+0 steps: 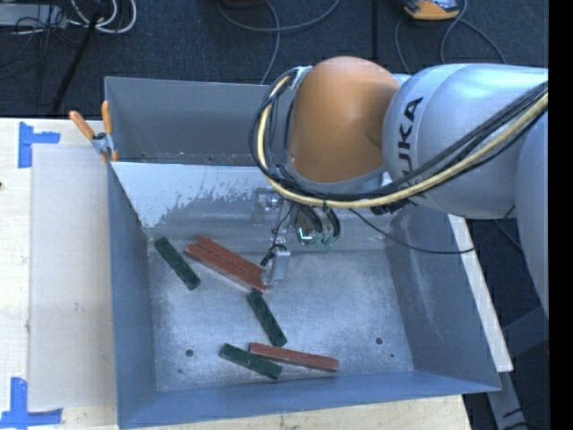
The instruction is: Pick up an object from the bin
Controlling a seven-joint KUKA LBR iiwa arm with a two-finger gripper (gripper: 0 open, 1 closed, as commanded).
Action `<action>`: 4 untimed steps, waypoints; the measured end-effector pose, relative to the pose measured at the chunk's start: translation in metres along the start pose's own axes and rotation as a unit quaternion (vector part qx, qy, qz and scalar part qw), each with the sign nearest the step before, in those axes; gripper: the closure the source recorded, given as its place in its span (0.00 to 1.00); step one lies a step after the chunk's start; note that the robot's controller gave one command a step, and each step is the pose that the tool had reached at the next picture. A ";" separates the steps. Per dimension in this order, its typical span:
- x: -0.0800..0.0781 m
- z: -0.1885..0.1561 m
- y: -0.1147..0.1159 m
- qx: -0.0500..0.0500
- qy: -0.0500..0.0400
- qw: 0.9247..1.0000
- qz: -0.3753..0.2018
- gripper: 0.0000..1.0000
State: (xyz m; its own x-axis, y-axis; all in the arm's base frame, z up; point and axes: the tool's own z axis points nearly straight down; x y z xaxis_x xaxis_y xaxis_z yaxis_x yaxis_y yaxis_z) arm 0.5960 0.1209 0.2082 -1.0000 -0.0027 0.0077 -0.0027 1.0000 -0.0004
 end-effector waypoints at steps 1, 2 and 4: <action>-0.017 0.142 0.002 0.000 0.000 0.998 -0.057 0.00; -0.023 0.134 0.002 -0.002 -0.011 0.998 -0.055 1.00; -0.026 0.137 -0.022 0.000 -0.006 0.983 -0.182 0.00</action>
Offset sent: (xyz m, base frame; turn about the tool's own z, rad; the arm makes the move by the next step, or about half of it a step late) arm 0.0179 0.0008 -0.1382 -0.1138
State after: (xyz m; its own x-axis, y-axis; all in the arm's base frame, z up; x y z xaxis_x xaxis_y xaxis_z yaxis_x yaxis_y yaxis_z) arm 0.6211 0.0986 0.0713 -0.9325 -0.3611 -0.0050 -0.3611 0.9325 0.0004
